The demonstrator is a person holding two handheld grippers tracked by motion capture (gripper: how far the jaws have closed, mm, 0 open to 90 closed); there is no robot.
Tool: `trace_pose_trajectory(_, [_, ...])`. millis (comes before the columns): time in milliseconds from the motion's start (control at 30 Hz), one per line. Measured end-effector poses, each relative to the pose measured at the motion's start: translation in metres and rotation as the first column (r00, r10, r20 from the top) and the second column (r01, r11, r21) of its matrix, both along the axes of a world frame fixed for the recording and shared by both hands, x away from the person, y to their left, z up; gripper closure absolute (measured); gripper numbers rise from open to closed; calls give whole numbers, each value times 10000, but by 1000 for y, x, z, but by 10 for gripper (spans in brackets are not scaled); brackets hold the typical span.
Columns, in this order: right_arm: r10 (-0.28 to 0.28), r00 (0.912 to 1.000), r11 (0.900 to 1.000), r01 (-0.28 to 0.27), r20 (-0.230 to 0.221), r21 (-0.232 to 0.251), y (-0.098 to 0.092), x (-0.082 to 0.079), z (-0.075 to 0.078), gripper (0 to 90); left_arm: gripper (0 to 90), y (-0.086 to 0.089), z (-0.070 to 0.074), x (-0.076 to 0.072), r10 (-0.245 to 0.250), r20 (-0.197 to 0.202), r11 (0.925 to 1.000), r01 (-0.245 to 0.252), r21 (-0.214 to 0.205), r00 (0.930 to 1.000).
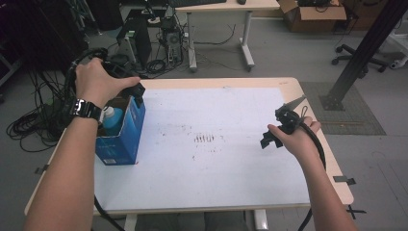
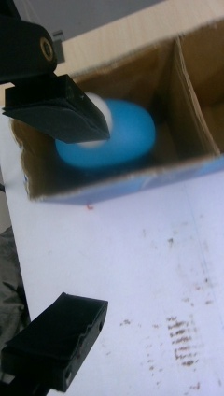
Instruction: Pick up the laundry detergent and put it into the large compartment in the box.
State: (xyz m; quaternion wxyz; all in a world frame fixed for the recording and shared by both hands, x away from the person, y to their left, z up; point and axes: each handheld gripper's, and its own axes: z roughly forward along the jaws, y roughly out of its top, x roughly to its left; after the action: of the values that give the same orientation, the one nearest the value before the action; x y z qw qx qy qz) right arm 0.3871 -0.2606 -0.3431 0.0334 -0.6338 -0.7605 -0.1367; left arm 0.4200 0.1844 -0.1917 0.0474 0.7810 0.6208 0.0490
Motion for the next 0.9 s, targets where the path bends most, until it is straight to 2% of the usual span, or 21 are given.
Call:
trace_pose_trajectory(167, [-33, 10000, 10000, 33, 47, 3, -3, -2, 2, 43, 140, -19, -5, -1, -402, 28, 9992, 401, 38, 9992])
trace_pose_trajectory(433, [-19, 9999, 10000, 19, 117, 2, -5, -5, 3, 43, 124, -44, -18, -3, -831, -77, 9962, 829, -285, 9965])
trace_pose_trajectory(533, [-16, 9999, 10000, 16, 111, 13, -5, -5, 3, 43, 121, -53, -24, -3, -915, -159, 9955, 911, -246, 9957])
trace_pose_trajectory(833, [-9, 10000, 10000, 9, 55, 20, -5, -6, 1, 43, 102, -70, -39, -4, -1252, -330, 9921, 1247, -157, 9916])
trace_pose_trajectory(900, [-10, 10000, 10000, 9, 67, 14, -5, -7, 1, 43, 105, -72, -41, -4, -1294, -362, 9913, 1284, -282, 9909])
